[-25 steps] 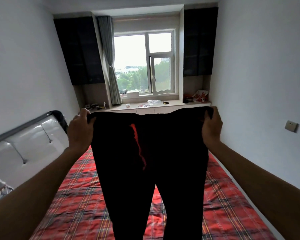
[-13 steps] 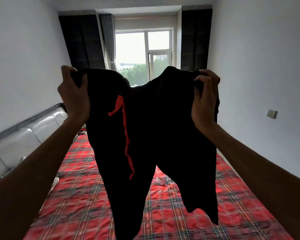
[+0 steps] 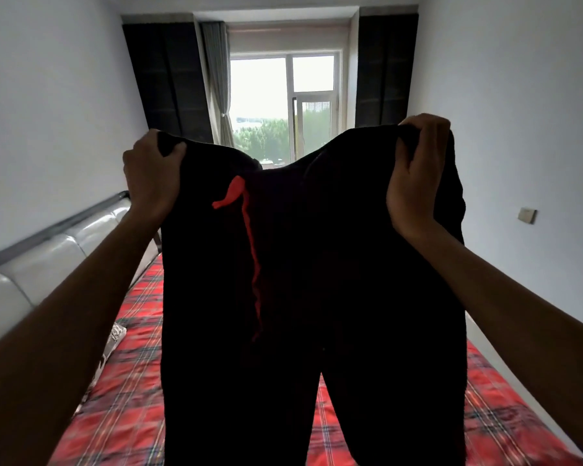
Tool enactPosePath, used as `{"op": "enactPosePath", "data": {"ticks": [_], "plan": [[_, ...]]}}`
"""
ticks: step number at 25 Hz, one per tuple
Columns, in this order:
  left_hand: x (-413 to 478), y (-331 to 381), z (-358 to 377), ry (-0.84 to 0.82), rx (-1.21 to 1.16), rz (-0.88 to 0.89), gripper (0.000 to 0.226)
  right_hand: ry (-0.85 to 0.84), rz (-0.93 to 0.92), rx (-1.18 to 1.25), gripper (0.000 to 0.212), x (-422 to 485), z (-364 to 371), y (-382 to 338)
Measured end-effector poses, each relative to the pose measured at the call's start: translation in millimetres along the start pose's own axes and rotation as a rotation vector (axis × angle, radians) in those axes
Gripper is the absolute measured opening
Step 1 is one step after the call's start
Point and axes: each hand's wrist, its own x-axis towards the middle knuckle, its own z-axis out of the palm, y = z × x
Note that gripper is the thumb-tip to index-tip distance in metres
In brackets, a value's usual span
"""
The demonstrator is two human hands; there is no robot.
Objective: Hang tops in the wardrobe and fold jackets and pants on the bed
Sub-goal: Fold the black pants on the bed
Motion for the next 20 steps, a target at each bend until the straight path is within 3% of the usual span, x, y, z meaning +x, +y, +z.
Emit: {"op": "enactPosePath", "data": {"ticks": [9, 15, 20], "plan": [[-14.2, -87.8, 109.3, -0.186, 0.115, -0.264, 0.040, -0.021, 0.307, -0.093, 0.024, -27.9, 41.5, 138.1], [-48.9, -195.4, 287.3, -0.397, 0.256, -0.376, 0.033, -0.181, 0.499, -0.288, 0.029, -110.1, 100.0, 333.9], [-101.7, -315.8, 469.7, -0.628, 0.324, -0.577, 0.025, -0.469, 0.619, -0.477, 0.031, -219.5, 150.1, 524.4]]}}
